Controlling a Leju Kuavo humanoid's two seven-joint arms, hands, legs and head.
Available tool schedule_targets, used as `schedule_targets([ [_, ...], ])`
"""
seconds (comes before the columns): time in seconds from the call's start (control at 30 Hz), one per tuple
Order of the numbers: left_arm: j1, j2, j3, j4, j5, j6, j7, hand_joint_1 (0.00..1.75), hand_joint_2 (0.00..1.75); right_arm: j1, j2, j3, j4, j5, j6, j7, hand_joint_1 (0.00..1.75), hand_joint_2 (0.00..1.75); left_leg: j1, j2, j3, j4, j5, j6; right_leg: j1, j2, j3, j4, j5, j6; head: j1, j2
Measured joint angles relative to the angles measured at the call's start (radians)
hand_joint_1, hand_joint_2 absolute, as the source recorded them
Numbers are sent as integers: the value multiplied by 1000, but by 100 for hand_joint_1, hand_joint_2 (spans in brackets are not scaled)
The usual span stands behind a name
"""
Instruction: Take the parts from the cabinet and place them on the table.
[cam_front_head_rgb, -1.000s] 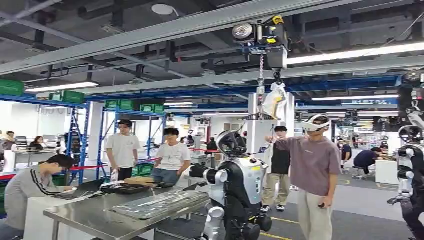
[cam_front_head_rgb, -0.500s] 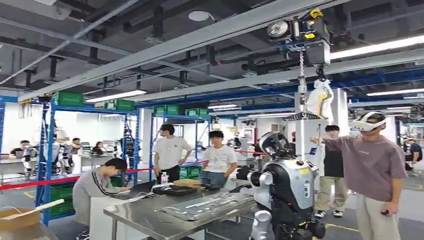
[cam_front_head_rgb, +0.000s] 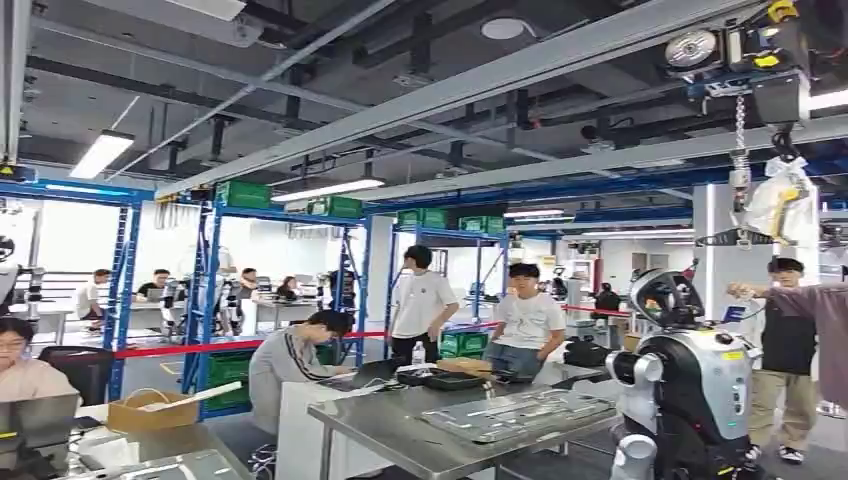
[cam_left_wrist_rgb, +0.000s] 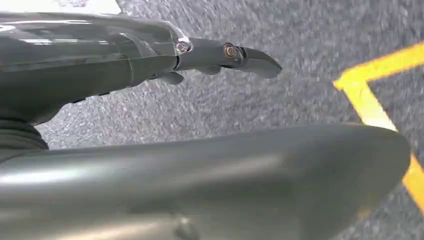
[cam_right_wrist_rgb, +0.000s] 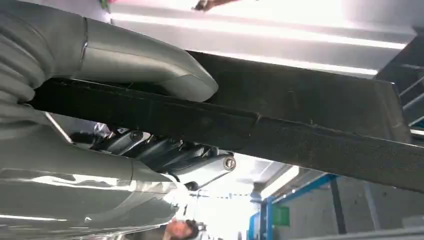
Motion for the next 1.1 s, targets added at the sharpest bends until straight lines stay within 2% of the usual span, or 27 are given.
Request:
schedule_targets([
  [0.03, 1, 0, 0, 0, 0, 0, 0, 0, 175, 2, 0, 0, 0, 0, 0, 0, 175, 175, -5, -13, 0, 0, 0, 2, 1, 3, -23, 37, 0, -5, 0, 0],
  [0.07, 1, 0, 0, 0, 0, -1, 0, 0, 175, 3, 0, 0, 0, 0, 1, 0, 175, 175, -8, -27, 1, 0, 1, 2, 6, 5, -21, 22, 24, -12, 0, 0],
  [0.1, 1, 0, 0, 0, 0, -1, 0, 0, 175, 3, 0, 0, 0, 0, 2, 0, 175, 175, -10, -41, 2, 0, 1, 3, 10, 10, 0, -36, 65, -19, 0, 0],
  [0.13, 2, 0, 0, 0, 0, -1, 0, 0, 175, 3, 0, 0, 0, 0, 3, 0, 175, 175, -10, -56, 4, 0, 1, 3, 17, 22, 39, -129, 119, -30, 0, 0],
  [0.17, 2, 0, 0, 0, 0, -1, 0, 0, 175, 2, 0, 0, -2, 0, 3, 0, 175, 175, -10, -70, 6, 0, 1, 3, 23, 53, 83, -227, 169, -39, 0, 0],
  [0.2, 1, -2, 0, 0, 0, -2, 0, 0, 175, 2, 0, -1, -2, 0, 3, -1, 175, 175, -9, -81, 5, 0, 2, 2, 24, 106, 104, -274, 171, -47, 0, 0],
  [0.33, 7, -2, 0, 0, -1, -2, 0, 0, 175, 0, 2, -2, -4, -1, 4, -4, 175, 175, -1, -127, -7, -5, 12, -15, 25, 75, 110, -294, 175, -47, 0, 0],
  [0.37, 7, 0, 1, 0, -1, -2, 0, 0, 175, 0, 5, -2, -6, -1, 4, -4, 175, 175, -4, -108, -8, 2, 4, -15, 14, 56, 117, -312, 184, -48, 0, 0],
  [0.4, 9, -1, 1, 0, -1, -2, 0, 0, 175, -1, 7, -2, -7, -1, 4, -4, 175, 175, -9, -42, -17, 23, -19, -20, 16, 44, 122, -319, 186, -51, 0, 0],
  [0.43, 6, 0, 1, 0, -1, -2, -1, 0, 175, -2, 8, -2, -8, -1, 4, -5, 175, 175, -8, -11, -42, 75, -54, -26, 16, 30, 123, -319, 185, -51, 0, 0],
  [0.5, -2, 2, 1, 0, -1, -2, -1, 0, 175, 1, 8, -2, -8, -1, 4, -5, 175, 175, 0, 9, -121, 239, -129, -37, 16, -6, 121, -319, 184, -50, 0, 0],
  [0.53, -2, 2, 0, 0, -1, -2, -2, 0, 175, 1, 8, -2, -7, -1, 4, -5, 175, 175, 5, 12, -148, 295, -142, -44, 15, -20, 121, -319, 183, -50, 0, 0],
  [0.57, 0, 2, 0, 0, -1, -2, -2, 0, 175, 3, 8, -2, -7, -1, 4, -5, 175, 175, 12, 15, -150, 301, -132, -50, 14, -35, 121, -319, 181, -47, 0, 0],
  [0.6, 4, 2, 0, 0, -1, -3, -2, 0, 175, 3, 8, -2, -7, -1, 4, -5, 175, 175, 17, 19, -126, 260, -102, -56, 12, -47, 122, -318, 178, -42, 0, 0],
  [0.63, 6, 3, 1, 0, -1, -2, -2, 0, 175, 3, 8, -2, -6, -1, 4, -5, 175, 175, 23, 28, -82, 177, -59, -63, 9, -59, 125, -316, 175, -37, 0, 0],
  [0.67, 6, 3, 1, 0, -1, -3, -2, 0, 175, 3, 8, -2, -6, -1, 4, -5, 175, 175, 26, 51, -30, 83, -17, -70, 6, -69, 129, -312, 170, -29, 0, 0],
  [0.7, 3, 3, 0, 0, -1, -3, -3, 0, 175, 2, 8, -2, -6, -1, 4, -5, 175, 175, 27, 100, 6, 9, -7, -78, 11, -79, 130, -305, 163, -18, 0, 0],
  [0.77, -1, 0, 0, 1, -1, -4, -3, 0, 175, 1, 8, -2, -7, -2, 3, -3, 175, 175, 20, 82, 3, 10, -11, -46, 16, -91, 130, -299, 156, -8, 0, 0],
  [0.83, 4, 0, 0, 1, -2, -4, -4, 0, 175, 0, 8, -2, -7, -2, 4, -3, 175, 175, 12, 65, -1, 12, -13, -33, 11, -106, 135, -301, 156, -5, 0, 0],
  [0.87, 5, 0, 1, 1, -2, -4, -4, 0, 175, 0, 8, -2, -8, -2, 4, -3, 175, 175, 12, 54, 0, 10, -11, -24, 6, -114, 135, -299, 151, 3, 0, 0],
  [0.9, 6, 0, 0, 1, -2, -4, -5, 0, 175, -2, 8, -2, -8, -3, 4, -2, 175, 175, 13, 45, 0, 9, -9, -19, 0, -67, 132, -283, 131, 8, 0, 0],
  [0.93, 4, 0, 0, 1, -2, -4, -4, 0, 175, -2, 8, -3, -9, -4, 4, -2, 175, 175, 14, 38, 0, 9, -8, -12, -1, -30, 111, -235, 98, 7, 0, 0],
  [0.97, 0, 0, 0, 1, -2, -4, -4, 0, 175, -1, 7, -4, -8, -7, 4, 1, 175, 175, 12, 29, 0, 9, -9, -8, 0, -9, 74, -155, 57, 6, 0, 0],
  [1.0, -2, 0, 0, 1, -2, -4, -4, 0, 175, 0, 6, -5, -8, -8, 5, 2, 175, 175, 9, 22, 0, 9, -9, -3, 1, -1, 29, -63, 20, 5, 0, 0],
  [1.03, -1, 0, 0, 1, -3, -4, -4, 0, 175, 2, 6, -5, -7, -13, 5, 2, 175, 175, 5, 13, 0, 9, -9, -1, 1, 1, -7, 5, 0, 1, 0, 0],
  [1.07, -1, 0, 0, 1, -4, -4, -4, 0, 175, 5, 6, -5, -6, -20, 5, 2, 175, 175, 0, 4, 1, 9, -9, 2, 2, 3, -31, 38, 4, -3, 0, 0],
  [1.1, 1, 0, 0, 1, -5, -4, -4, 0, 175, 8, 6, -5, -6, -25, 5, 2, 175, 175, -4, -4, 3, 9, -9, 2, 7, 5, -24, 10, 37, -12, 0, 0],
])
